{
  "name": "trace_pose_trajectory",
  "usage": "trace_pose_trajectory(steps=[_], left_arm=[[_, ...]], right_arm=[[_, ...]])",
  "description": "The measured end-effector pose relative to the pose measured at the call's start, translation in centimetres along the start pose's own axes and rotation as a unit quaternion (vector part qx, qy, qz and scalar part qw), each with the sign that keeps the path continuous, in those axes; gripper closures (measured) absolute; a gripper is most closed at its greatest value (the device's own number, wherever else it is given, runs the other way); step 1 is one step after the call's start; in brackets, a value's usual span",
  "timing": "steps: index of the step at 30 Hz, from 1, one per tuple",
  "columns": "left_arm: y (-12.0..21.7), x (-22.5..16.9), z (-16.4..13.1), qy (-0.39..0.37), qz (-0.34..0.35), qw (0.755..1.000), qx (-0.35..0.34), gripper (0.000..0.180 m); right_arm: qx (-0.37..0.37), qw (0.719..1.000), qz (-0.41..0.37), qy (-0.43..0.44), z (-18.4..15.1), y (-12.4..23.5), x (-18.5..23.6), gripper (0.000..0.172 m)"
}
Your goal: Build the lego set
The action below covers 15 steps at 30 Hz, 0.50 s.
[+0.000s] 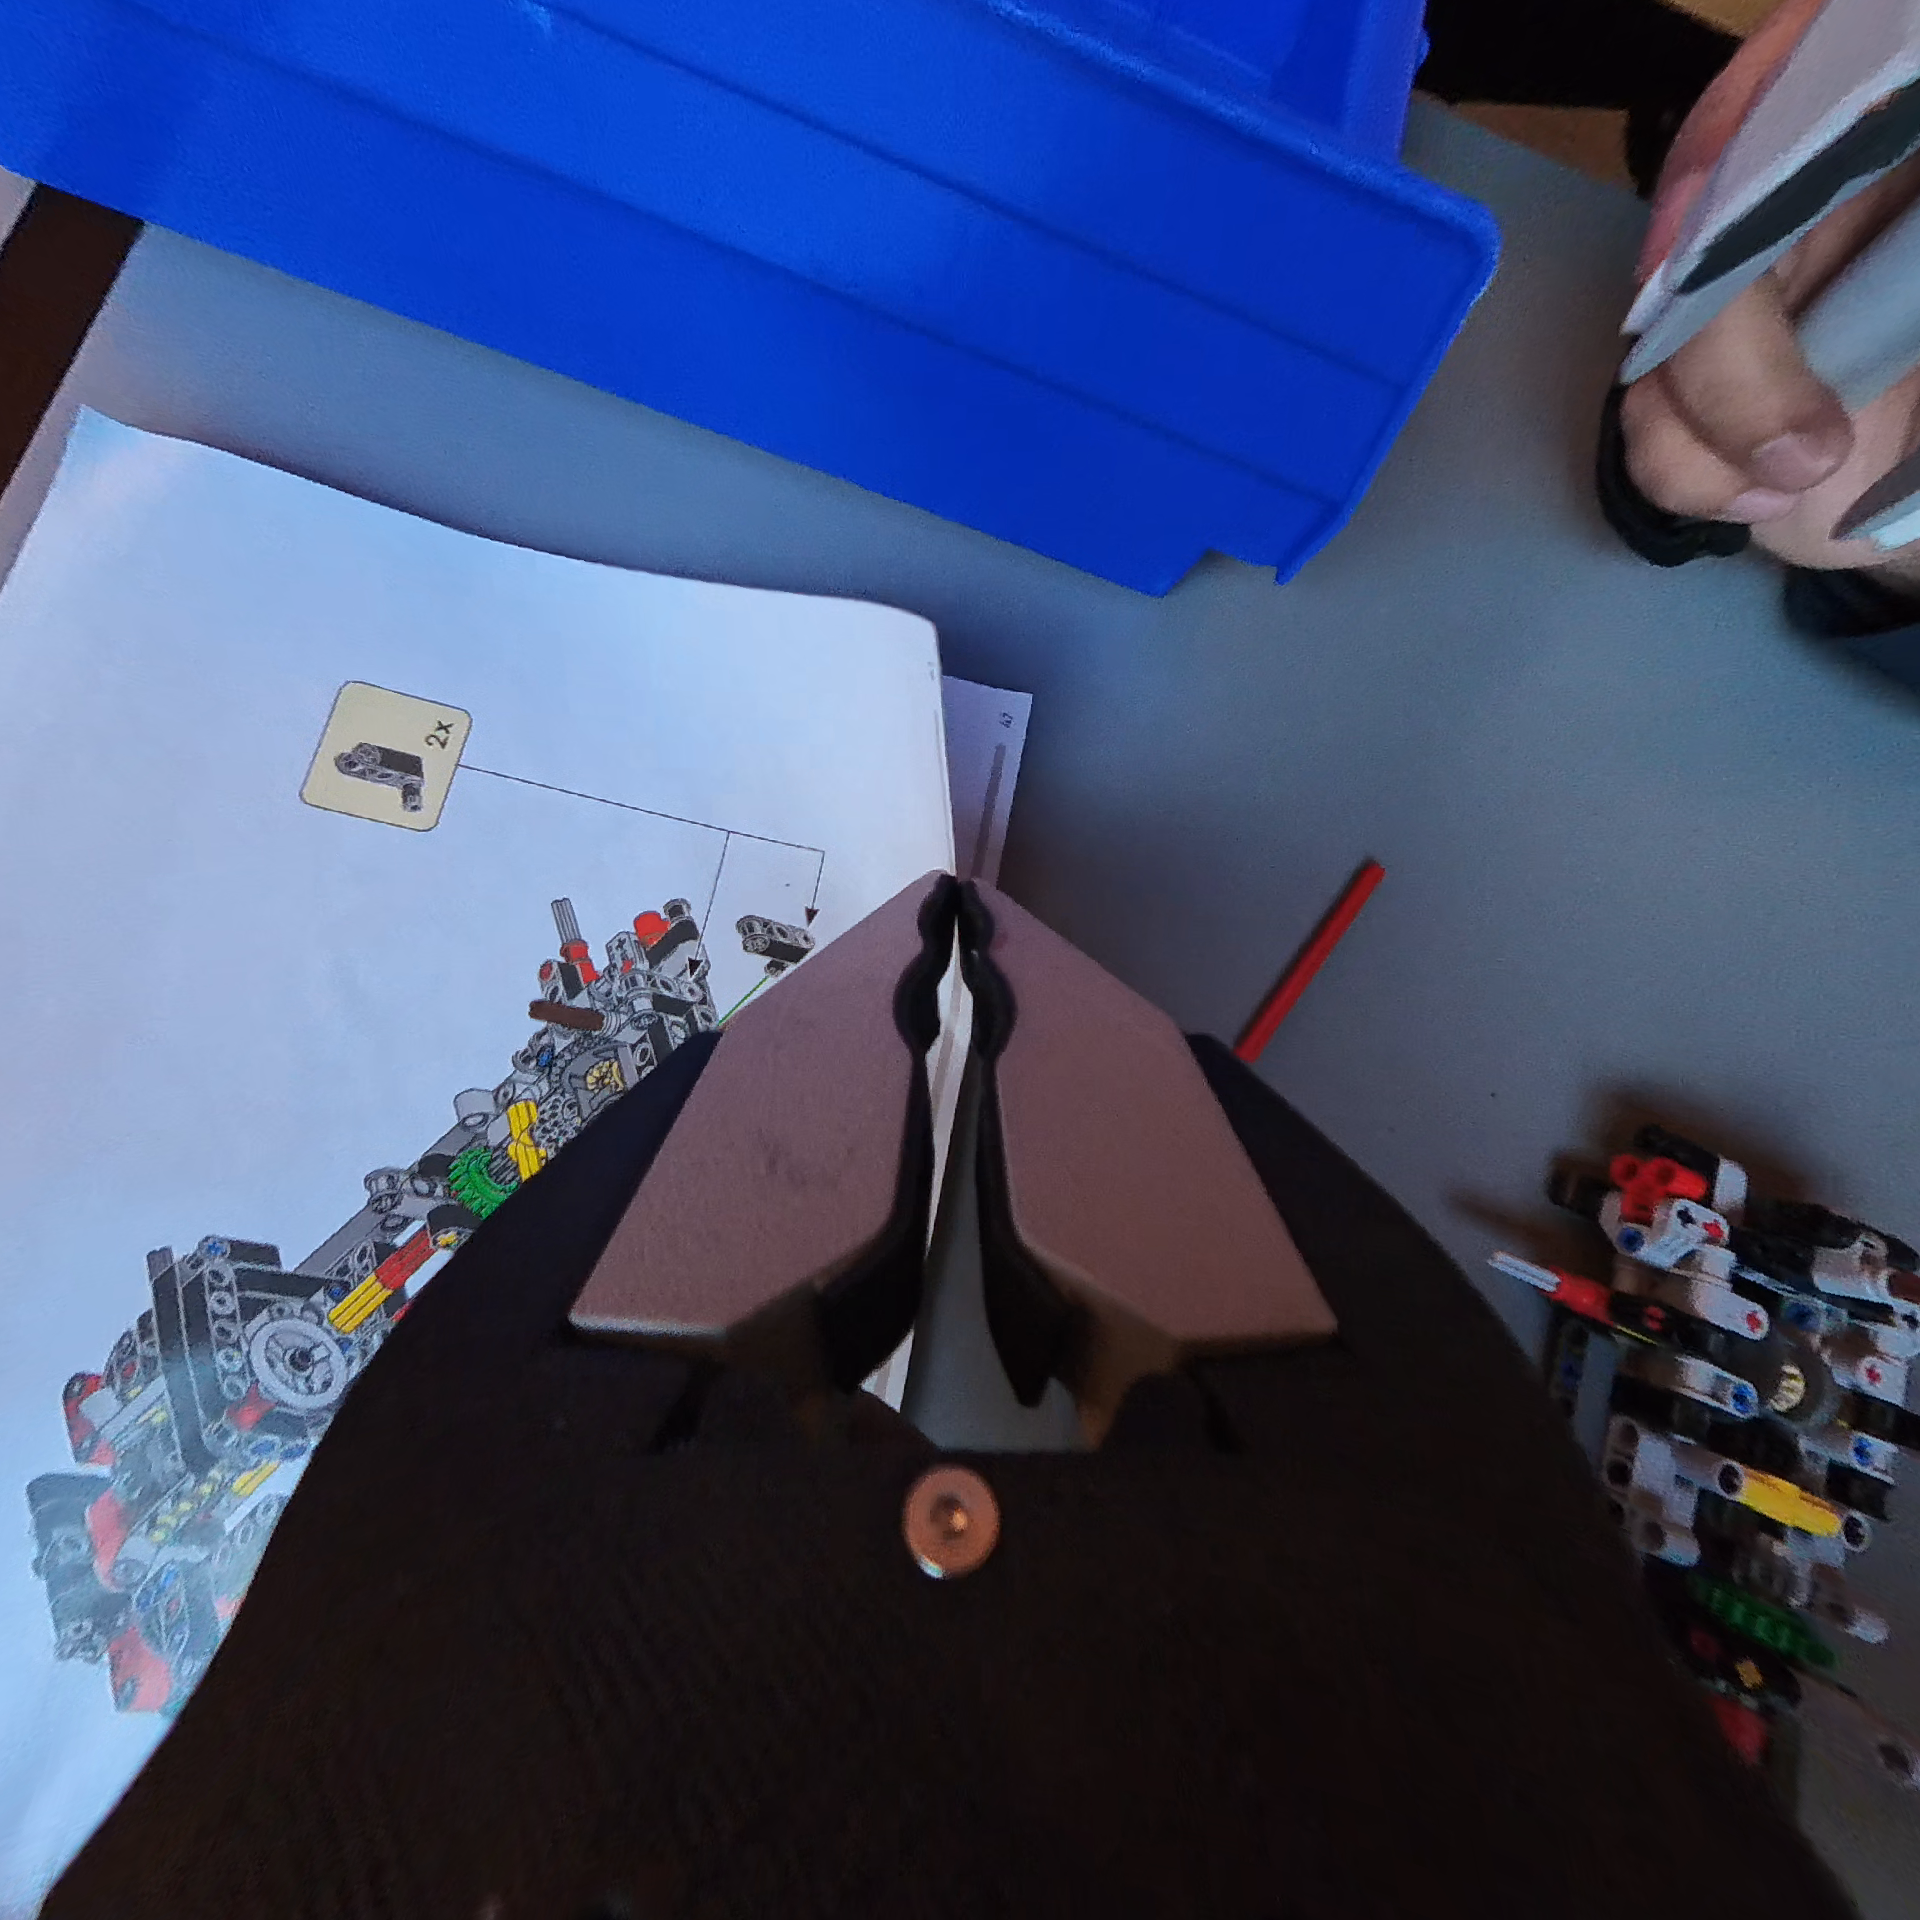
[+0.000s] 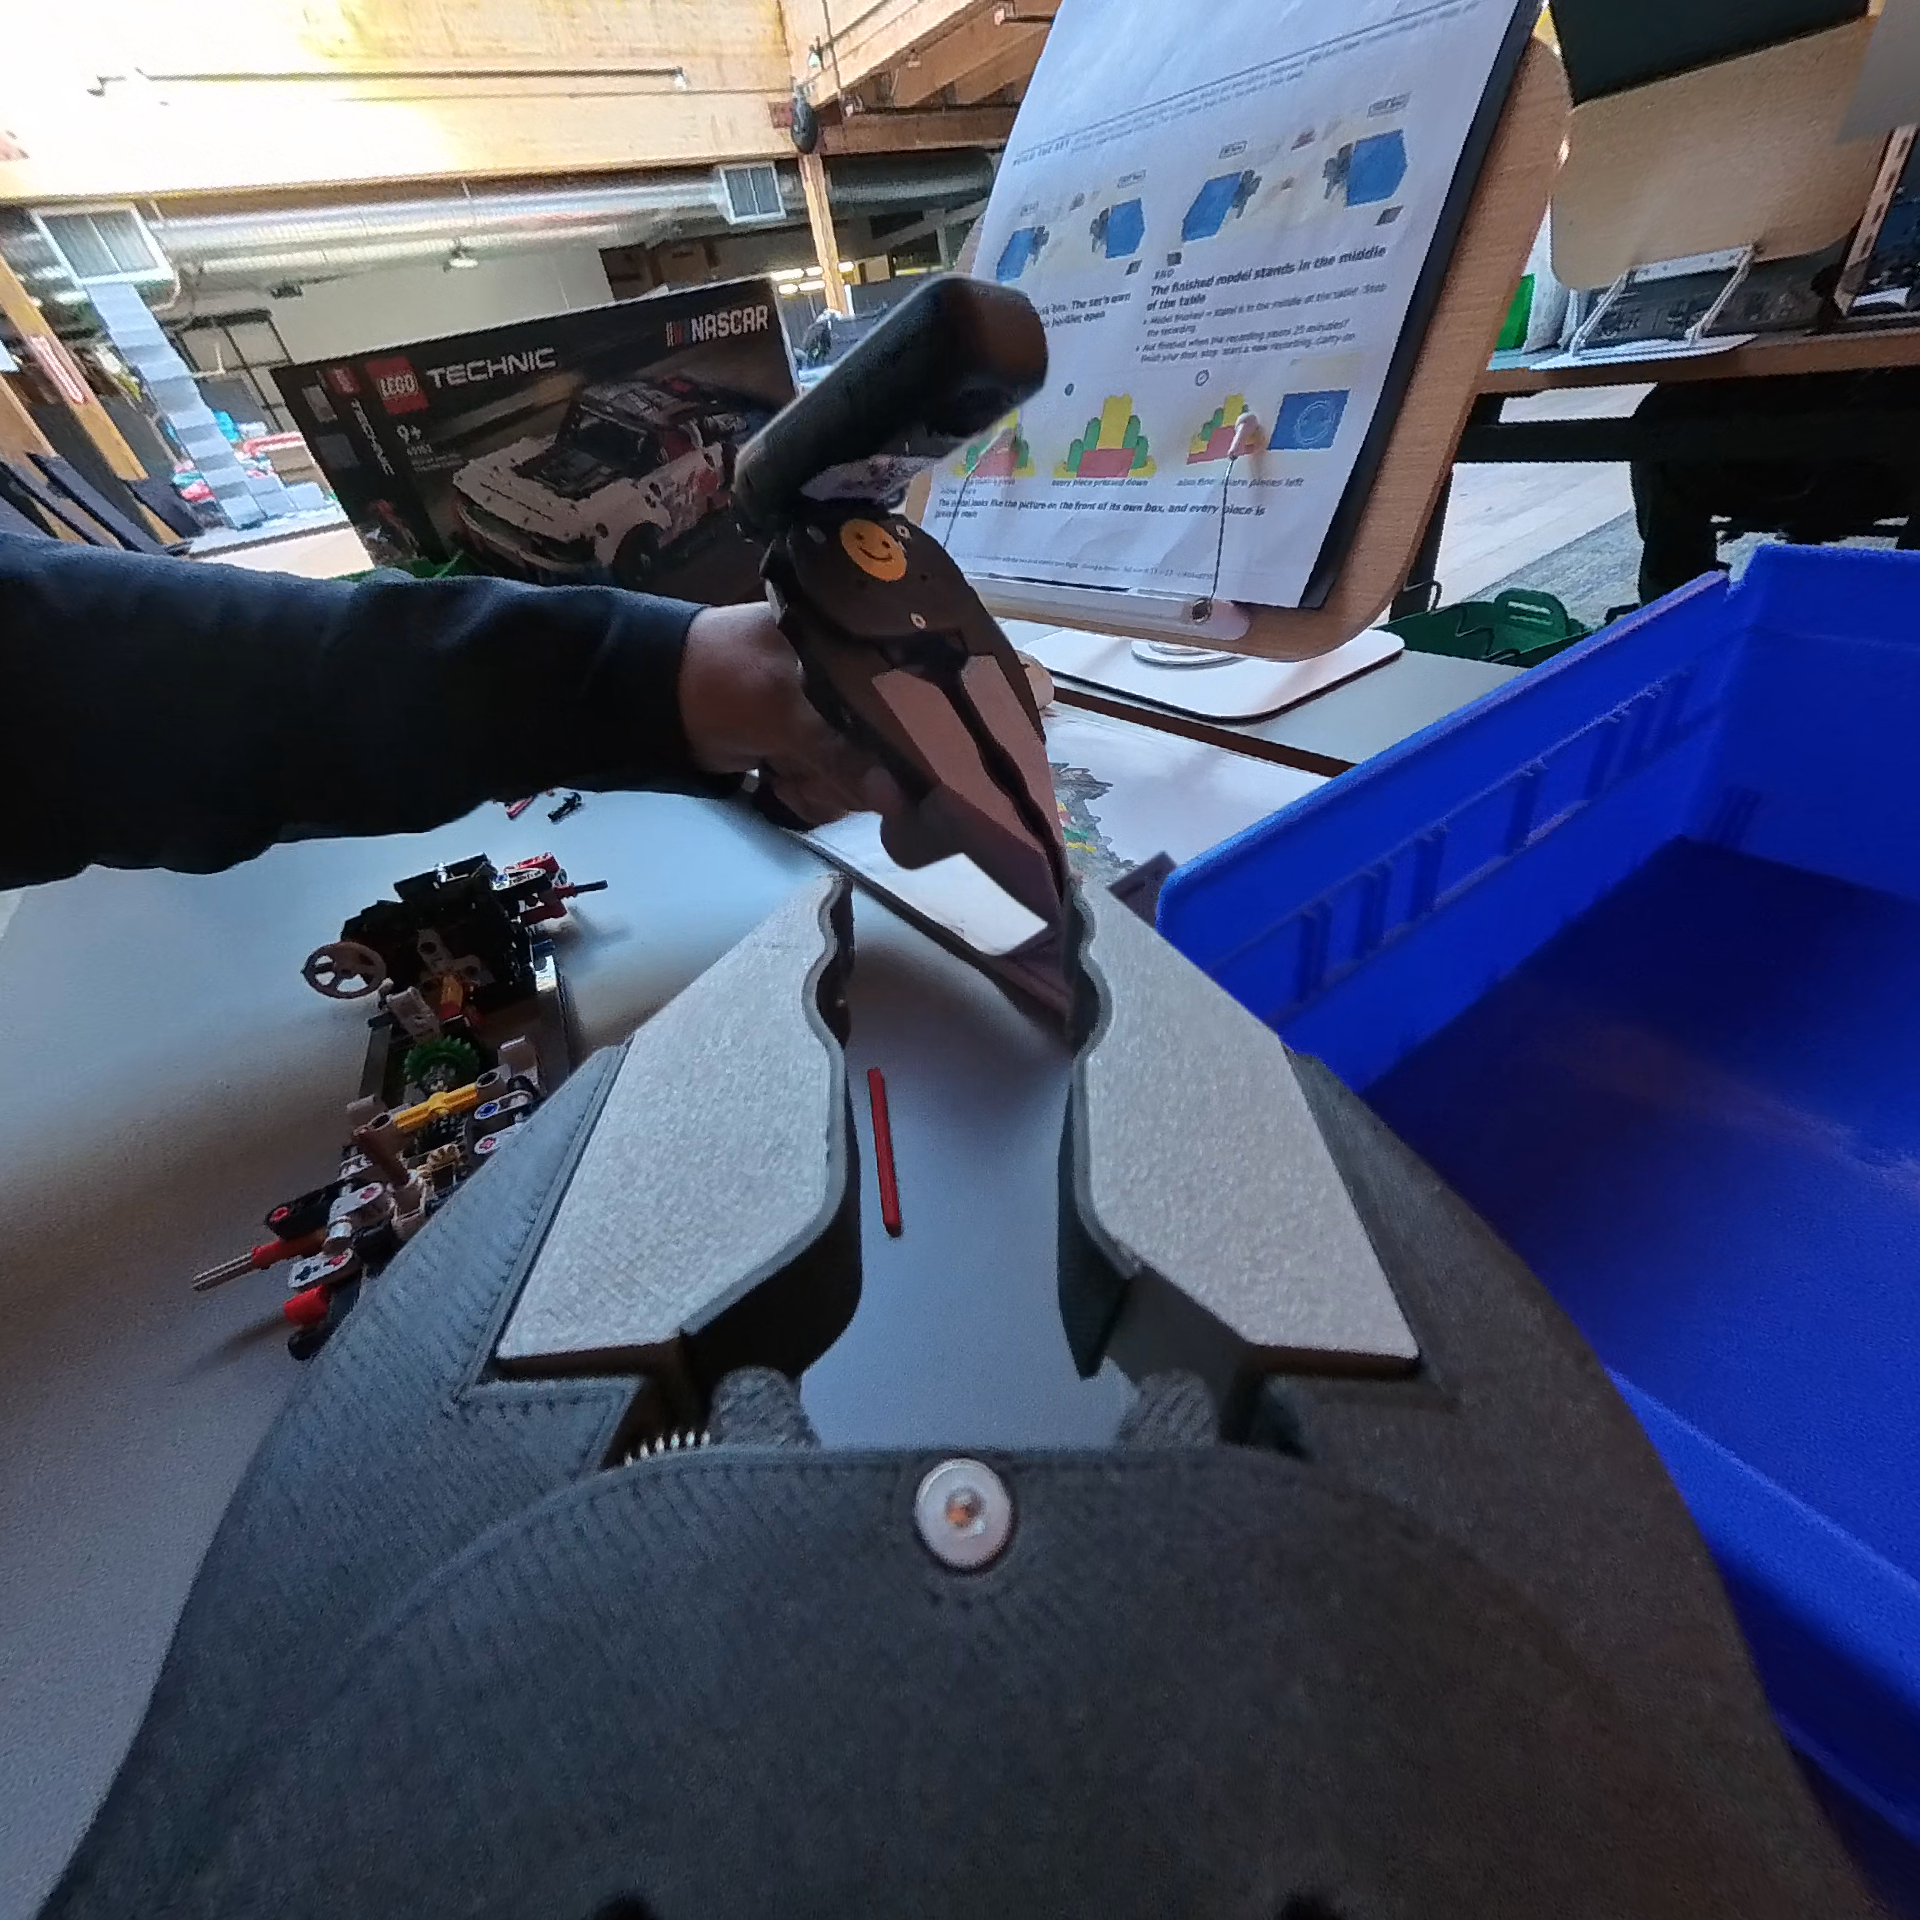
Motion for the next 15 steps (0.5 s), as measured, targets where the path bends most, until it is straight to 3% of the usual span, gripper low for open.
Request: trace_pose_trajectory(steps=[6, 8, 13, 15], left_arm=[[2.4, -0.4, -0.4, 0.012, 0.01, 0.999, -0.052, 0.18], [3.5, -0.7, -0.8, 0.009, 0.019, 0.997, -0.07, 0.18], [6.2, -1.4, -1.8, 0.005, 0.028, 0.991, -0.129, 0.18], [6.9, -1.8, -2.2, -0.002, 0.032, 0.988, -0.152, 0.18]], right_arm=[[0.072, 0.997, -0.013, -0.021, -1.7, -1.7, 0.5, 0.146], [0.048, 0.997, -0.021, -0.057, -1.1, -1.8, 0.8, 0.152], [0.029, 0.986, 0.024, -0.16, 0.7, -4.3, 1.7, 0.142], [0.036, 0.98, 0.038, -0.191, 1.5, -6.4, 2.1, 0.128]])
Point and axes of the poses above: each gripper's, where its closed fingertips meet, y back along the fingers, z out of its top, x = y × z across the jaws, the point moved 5 cm from there along y, back along the fingers, and after that the axes turned 11 degrees about x, right-handed, at the moved point
